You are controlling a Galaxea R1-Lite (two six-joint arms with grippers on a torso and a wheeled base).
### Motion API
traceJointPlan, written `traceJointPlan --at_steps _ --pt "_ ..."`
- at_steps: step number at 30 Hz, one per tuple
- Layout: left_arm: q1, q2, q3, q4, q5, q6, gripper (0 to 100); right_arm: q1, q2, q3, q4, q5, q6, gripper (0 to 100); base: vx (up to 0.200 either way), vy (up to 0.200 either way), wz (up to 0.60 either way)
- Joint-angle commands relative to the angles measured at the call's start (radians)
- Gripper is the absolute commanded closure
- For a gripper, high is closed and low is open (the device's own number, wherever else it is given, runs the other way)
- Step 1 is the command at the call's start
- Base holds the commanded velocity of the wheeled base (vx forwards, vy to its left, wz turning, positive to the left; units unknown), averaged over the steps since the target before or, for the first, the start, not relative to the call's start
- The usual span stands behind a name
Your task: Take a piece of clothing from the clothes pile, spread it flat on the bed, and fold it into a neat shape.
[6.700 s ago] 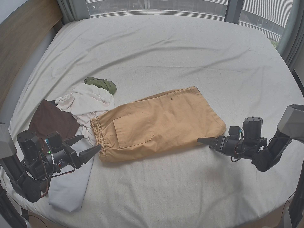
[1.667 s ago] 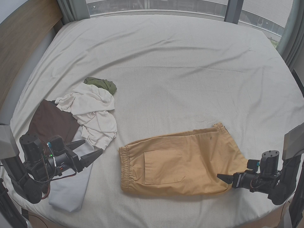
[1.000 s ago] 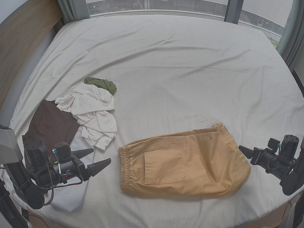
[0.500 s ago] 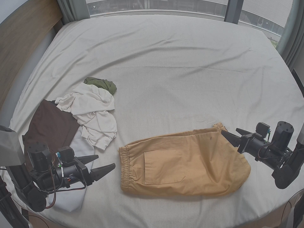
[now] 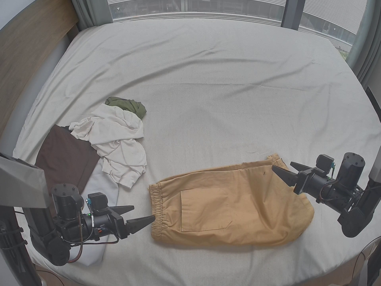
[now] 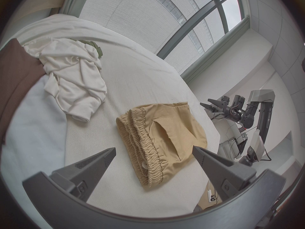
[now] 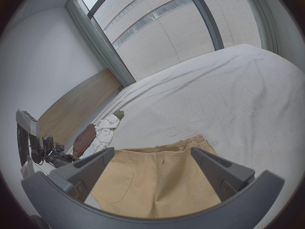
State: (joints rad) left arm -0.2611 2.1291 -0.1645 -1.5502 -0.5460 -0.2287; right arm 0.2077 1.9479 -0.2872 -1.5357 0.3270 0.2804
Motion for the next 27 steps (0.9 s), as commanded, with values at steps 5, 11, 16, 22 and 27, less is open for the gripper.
traceJointPlan --at_steps 5,11,16,22,27 --pt "-0.006 0.147 -0.061 -0.001 0.001 -0.004 0 -0.001 0.011 -0.001 -0.001 0.001 0.000 0 0.000 0.000 0.00" --pt "-0.007 0.183 -0.089 -0.001 0.004 -0.003 0 0.002 0.020 -0.001 -0.001 0.001 0.000 0 0.000 0.000 0.00" --pt "-0.012 0.199 -0.102 -0.001 0.004 -0.004 0 0.004 0.034 -0.003 -0.001 0.001 -0.001 0 0.000 0.000 0.00" --pt "-0.041 0.207 -0.136 -0.001 0.006 -0.070 0 0.007 0.040 0.000 -0.001 0.001 -0.001 0 0.000 0.000 0.00" --pt "-0.050 0.215 -0.165 -0.001 0.006 -0.119 0 0.015 0.043 0.002 -0.001 0.001 -0.001 0 0.000 0.000 0.00"
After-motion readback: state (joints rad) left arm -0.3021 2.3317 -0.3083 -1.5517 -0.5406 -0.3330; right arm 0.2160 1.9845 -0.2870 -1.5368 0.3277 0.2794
